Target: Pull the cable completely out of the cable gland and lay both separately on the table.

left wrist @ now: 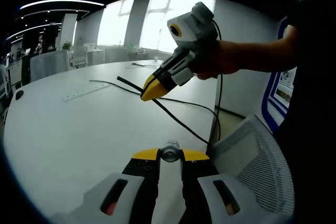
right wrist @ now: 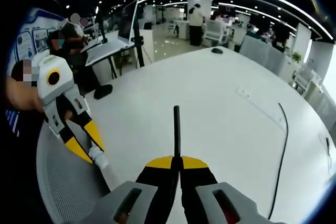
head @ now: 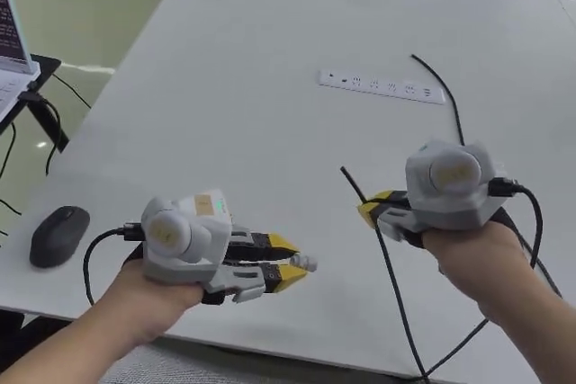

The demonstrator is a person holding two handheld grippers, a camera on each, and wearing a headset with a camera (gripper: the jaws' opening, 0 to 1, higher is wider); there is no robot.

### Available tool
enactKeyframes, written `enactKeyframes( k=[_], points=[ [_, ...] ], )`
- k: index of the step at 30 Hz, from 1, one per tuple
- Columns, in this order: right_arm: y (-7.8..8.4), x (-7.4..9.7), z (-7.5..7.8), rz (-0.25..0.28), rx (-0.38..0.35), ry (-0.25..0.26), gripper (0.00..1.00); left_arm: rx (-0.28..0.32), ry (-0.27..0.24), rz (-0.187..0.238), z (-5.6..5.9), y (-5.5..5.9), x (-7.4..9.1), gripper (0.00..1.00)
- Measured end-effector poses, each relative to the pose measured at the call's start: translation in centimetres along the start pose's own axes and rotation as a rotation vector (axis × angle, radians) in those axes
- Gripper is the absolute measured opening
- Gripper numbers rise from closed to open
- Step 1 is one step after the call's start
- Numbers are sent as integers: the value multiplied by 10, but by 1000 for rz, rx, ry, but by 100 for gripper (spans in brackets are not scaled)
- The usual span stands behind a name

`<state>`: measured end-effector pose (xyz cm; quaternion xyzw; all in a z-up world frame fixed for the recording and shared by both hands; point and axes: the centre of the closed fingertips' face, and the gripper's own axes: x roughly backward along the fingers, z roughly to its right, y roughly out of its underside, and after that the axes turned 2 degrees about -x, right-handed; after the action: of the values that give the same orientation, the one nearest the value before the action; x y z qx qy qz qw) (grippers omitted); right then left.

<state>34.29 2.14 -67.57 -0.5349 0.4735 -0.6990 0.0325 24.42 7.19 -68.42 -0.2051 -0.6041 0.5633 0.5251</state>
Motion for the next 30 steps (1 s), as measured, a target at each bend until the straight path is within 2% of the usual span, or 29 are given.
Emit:
enactKeyframes(
  k=[6,16,30],
  points=[
    [-14,-13,4,-7,37,25,0,12,0,2,-5,8,4,15],
    [-38,-38,-4,-17,73,9,0,41,-7,12,-17,23,10,15],
    [-62,-78,-12,-45,146,4,0,59,10,3,-27,47,17,15]
  ],
)
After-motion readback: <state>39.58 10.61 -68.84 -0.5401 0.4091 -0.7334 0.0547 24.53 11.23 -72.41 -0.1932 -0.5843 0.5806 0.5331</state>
